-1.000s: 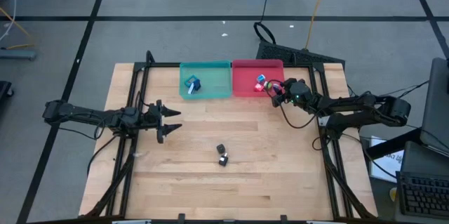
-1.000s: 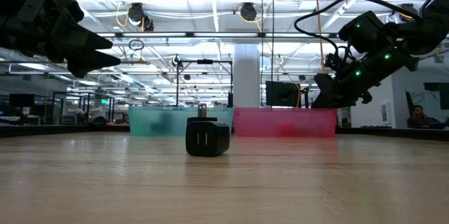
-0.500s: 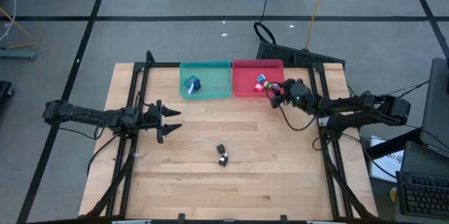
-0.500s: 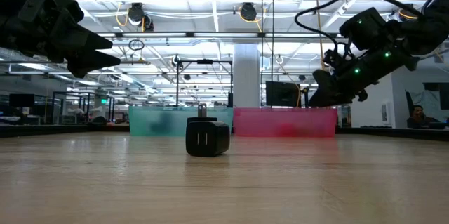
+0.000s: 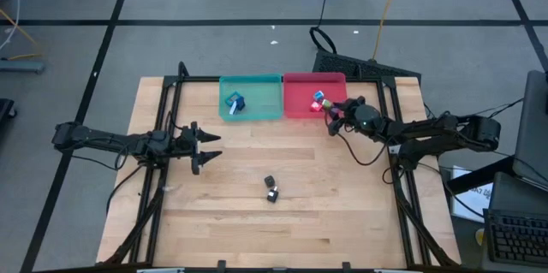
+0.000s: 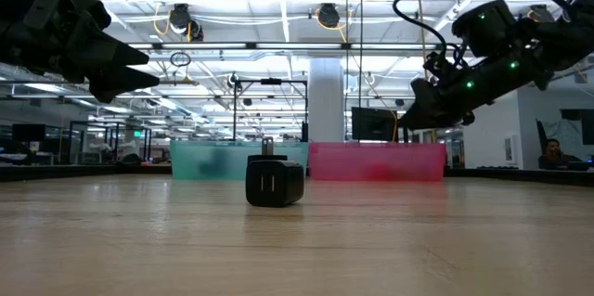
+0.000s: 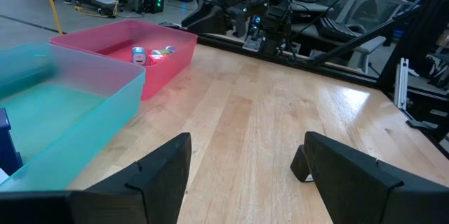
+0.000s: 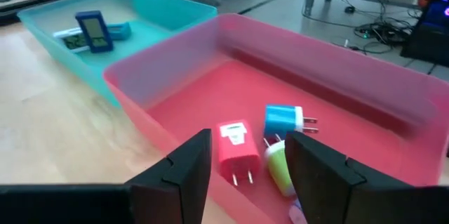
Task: Sort charging adapters and watches
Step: Put the top black charging adapter in the red bin
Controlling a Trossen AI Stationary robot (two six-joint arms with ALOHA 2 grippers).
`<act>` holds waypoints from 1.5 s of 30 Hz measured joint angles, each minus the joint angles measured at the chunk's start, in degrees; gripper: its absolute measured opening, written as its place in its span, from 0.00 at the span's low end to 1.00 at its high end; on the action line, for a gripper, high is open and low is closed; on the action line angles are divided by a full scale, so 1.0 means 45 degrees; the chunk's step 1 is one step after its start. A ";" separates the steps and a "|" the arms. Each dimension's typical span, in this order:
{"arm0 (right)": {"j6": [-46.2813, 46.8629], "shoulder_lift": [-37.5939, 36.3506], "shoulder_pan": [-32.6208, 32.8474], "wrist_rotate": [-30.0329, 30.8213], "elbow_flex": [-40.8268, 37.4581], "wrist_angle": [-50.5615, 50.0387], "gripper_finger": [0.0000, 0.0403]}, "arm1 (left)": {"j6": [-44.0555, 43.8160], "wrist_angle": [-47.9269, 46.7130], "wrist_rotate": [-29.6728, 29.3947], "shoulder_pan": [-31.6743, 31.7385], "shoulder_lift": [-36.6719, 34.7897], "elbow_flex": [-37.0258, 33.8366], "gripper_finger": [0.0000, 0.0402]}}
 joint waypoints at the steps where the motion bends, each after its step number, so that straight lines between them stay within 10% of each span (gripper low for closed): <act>1: -0.0052 0.0000 0.0041 -0.0110 0.0000 0.0057 0.42 | 0.0002 0.0001 -0.0002 0.0001 -0.0003 0.0000 0.69; 25: -0.0569 -0.0005 0.0070 -0.4286 0.0015 0.0692 0.41 | 0.0000 -0.0002 -0.0001 0.0000 0.0001 0.0005 0.69; 45: -0.2237 -0.0010 0.1677 -0.4309 0.0019 0.1071 0.41 | 0.0000 -0.0001 -0.0002 0.0001 0.0000 0.0005 0.69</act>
